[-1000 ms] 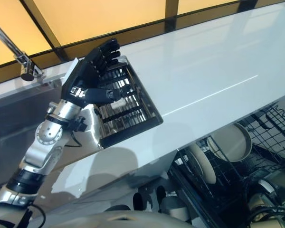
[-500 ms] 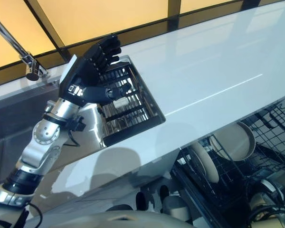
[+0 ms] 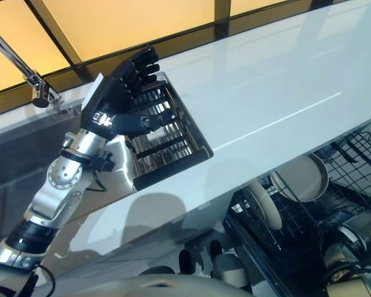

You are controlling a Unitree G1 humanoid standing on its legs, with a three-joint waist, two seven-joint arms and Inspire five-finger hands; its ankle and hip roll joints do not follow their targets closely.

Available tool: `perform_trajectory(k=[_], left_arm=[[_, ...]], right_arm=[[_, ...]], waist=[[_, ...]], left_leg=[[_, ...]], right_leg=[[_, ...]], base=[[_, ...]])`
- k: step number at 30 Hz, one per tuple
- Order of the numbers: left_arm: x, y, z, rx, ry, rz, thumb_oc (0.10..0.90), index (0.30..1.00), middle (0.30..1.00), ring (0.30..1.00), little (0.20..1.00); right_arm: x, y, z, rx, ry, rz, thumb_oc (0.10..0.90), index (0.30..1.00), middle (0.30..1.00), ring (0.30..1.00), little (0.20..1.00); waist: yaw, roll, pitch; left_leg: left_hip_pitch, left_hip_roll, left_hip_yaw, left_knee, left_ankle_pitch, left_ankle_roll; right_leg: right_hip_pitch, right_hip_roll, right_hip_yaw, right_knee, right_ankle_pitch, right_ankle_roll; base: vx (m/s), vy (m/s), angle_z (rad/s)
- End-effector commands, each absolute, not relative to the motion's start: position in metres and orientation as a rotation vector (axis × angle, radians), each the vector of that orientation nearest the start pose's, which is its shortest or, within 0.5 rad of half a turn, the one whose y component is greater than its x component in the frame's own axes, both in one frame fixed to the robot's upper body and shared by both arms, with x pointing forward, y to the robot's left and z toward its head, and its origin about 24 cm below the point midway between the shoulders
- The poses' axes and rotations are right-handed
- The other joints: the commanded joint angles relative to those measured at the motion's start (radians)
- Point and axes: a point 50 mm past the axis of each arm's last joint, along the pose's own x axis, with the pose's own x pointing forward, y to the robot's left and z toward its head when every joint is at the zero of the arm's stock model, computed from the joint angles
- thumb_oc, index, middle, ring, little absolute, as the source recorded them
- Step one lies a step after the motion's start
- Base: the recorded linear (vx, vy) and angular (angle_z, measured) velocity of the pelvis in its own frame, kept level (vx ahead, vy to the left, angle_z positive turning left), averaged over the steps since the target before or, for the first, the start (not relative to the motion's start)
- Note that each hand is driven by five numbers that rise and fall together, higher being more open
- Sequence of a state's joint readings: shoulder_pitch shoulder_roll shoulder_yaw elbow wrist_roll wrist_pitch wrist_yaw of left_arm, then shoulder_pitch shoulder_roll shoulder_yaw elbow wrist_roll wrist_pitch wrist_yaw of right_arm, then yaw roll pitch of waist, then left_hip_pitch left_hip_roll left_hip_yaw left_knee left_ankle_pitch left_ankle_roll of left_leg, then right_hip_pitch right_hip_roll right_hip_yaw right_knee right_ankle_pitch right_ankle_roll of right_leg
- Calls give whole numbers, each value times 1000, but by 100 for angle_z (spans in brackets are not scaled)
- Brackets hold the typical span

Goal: Pick up plates and place into dishwasher.

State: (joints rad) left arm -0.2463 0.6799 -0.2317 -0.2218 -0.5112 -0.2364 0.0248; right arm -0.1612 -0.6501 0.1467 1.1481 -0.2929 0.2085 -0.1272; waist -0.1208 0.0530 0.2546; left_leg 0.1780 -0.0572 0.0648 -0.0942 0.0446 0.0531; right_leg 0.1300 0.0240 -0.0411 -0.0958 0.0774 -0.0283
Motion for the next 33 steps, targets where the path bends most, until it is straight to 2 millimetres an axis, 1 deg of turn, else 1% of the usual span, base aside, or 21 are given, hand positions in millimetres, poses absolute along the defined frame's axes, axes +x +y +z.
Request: perform_trajectory(k=[1, 2, 3, 6, 11, 15, 17, 20, 23, 24, 25, 30, 33], left_arm=[[264, 151, 225, 33, -804, -390, 800, 900, 900, 900, 900], [264, 151, 225, 33, -804, -390, 800, 900, 900, 900, 900], [264, 151, 223, 31, -801, -386, 800, 900, 900, 900, 900], [264, 151, 221, 36, -795, -377, 800, 900, 900, 900, 900], [264, 154, 219, 42, -792, -354, 800, 900, 900, 900, 900], [263, 159, 215, 51, -783, -333, 800, 900, 900, 900, 900], [264, 160, 214, 53, -781, -330, 800, 900, 900, 900, 900], [264, 162, 213, 53, -781, -323, 800, 900, 900, 900, 900], [264, 162, 213, 53, -782, -322, 800, 900, 900, 900, 900], [263, 163, 213, 58, -786, -315, 800, 900, 900, 900, 900], [263, 164, 213, 59, -787, -311, 800, 900, 900, 900, 900], [263, 167, 213, 56, -795, -301, 800, 900, 900, 900, 900], [262, 167, 214, 56, -804, -307, 800, 900, 900, 900, 900]], right_arm=[[257, -356, -17, -979, 796, -239, 100, 300, 300, 300, 200], [257, -356, -17, -979, 796, -239, 100, 300, 300, 300, 200], [262, -356, -12, -984, 784, -237, 100, 300, 300, 300, 200], [268, -355, -7, -992, 774, -233, 100, 300, 300, 300, 200], [275, -353, -1, -991, 752, -237, 100, 300, 300, 300, 200], [285, -347, 5, -1009, 712, -225, 100, 300, 300, 300, 200], [287, -346, 7, -1010, 703, -225, 100, 300, 300, 300, 200], [296, -343, 15, -1004, 661, -237, 100, 300, 300, 300, 200], [299, -341, 17, -1004, 647, -241, 100, 300, 300, 300, 200], [306, -335, 22, -1001, 605, -249, 100, 300, 300, 300, 200], [308, -334, 24, -1000, 596, -251, 100, 300, 300, 300, 200], [312, -332, 28, -1004, 581, -256, 100, 300, 300, 300, 200], [310, -333, 27, -1016, 599, -258, 100, 300, 300, 300, 200]], waist=[[73, 106, -17], [73, 106, -17], [78, 105, -18], [85, 102, -18], [94, 104, -14], [114, 104, -11], [116, 103, -11], [126, 103, -7], [128, 103, -7], [134, 102, -4], [135, 101, -3], [135, 103, 2], [135, 100, 5]], left_leg=[[-7, -2, 26, 32, -83, -29], [-7, -2, 26, 32, -83, -29], [-7, -4, 21, 32, -83, -28], [-7, -8, 15, 31, -82, -27], [-6, -12, 3, 26, -78, -26], [-9, -14, -13, 19, -70, -27], [-10, -15, -18, 19, -68, -27], [-14, -16, -27, 17, -65, -27], [-15, -16, -30, 16, -63, -27], [-20, -16, -35, 13, -61, -27], [-22, -16, -36, 12, -60, -27], [-27, -16, -35, 12, -57, -28], [-28, -15, -32, 10, -58, -28]], right_leg=[[-11, -58, -36, 83, -84, 101], [-11, -58, -36, 83, -84, 101], [-10, -57, -37, 83, -84, 99], [-7, -57, -38, 85, -85, 98], [-4, -55, -40, 84, -85, 94], [0, -57, -53, 81, -86, 90], [0, -57, -56, 82, -86, 88], [0, -56, -62, 82, -86, 84], [-1, -56, -64, 82, -86, 83], [-5, -56, -70, 83, -87, 82], [-7, -55, -71, 85, -88, 81], [-13, -53, -71, 88, -88, 78], [-15, -52, -72, 87, -89, 78]], base=[[0, 0, 0], [0, 0, 0], [32, -3, 2], [36, -2, 5], [23, 5, 9], [22, -3, 9], [17, -12, 8], [5, -12, 13], [-2, -7, 14], [-6, -15, 13], [-7, -14, 16], [-4, 0, 4], [0, 0, 0]])
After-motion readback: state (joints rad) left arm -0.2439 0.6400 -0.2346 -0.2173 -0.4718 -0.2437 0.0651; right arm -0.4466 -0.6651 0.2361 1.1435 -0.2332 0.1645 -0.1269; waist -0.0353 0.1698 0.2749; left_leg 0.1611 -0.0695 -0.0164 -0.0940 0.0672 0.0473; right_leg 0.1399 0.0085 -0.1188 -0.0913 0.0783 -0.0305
